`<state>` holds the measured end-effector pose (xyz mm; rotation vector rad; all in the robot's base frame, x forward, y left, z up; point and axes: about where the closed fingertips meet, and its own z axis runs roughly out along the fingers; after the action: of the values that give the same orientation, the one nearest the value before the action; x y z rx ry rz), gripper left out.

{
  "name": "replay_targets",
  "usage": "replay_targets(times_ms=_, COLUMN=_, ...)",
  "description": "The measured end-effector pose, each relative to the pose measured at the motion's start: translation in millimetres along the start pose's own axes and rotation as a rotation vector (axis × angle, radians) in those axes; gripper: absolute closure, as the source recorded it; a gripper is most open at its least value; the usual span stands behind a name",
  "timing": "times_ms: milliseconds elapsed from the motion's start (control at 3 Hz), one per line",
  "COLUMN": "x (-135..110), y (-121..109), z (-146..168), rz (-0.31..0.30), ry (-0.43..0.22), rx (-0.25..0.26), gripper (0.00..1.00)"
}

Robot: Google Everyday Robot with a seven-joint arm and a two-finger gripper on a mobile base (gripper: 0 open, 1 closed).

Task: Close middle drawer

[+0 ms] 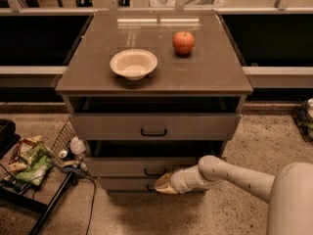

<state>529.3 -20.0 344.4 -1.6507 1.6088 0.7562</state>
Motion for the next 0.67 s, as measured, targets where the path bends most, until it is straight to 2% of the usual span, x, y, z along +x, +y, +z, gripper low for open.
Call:
replay_targets(times_ms=333, x=-0.2, y=-1.8, z=0.1, rz=-0.001, ry=0.0, rx=0.003, gripper=1.0)
replay_targets(times_ms=667, x=-2.4, y=-0.8, z=-6.1, rz=0.004, ry=0.031, rx=0.034, gripper=0.89)
